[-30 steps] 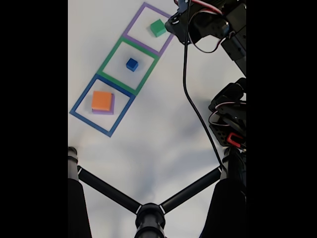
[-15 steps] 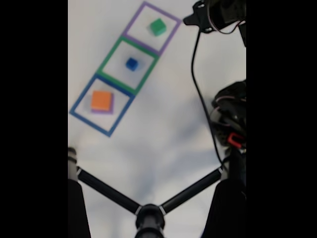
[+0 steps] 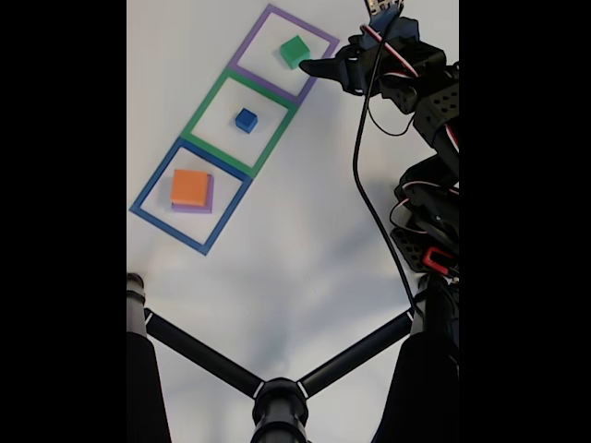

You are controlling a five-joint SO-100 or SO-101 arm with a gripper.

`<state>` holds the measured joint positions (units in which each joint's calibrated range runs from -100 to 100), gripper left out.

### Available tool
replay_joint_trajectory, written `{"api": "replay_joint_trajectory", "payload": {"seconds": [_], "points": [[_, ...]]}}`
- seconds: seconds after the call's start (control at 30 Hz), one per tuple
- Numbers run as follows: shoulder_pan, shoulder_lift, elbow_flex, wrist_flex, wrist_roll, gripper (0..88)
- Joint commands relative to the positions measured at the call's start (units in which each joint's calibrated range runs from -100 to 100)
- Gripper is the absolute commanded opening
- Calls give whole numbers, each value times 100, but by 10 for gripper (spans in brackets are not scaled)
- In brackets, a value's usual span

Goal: Tower of hanoi

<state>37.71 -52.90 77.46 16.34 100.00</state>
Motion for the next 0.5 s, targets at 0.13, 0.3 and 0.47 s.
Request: {"api": "replay_joint_trajectory", "payload": {"seconds": [0.13, 0.3, 0.47], "points": [[-84, 1347, 754, -2925, 0, 372], [-160, 2661, 682, -4237, 0, 352], [-168, 3976, 600, -5612, 0, 350]]}}
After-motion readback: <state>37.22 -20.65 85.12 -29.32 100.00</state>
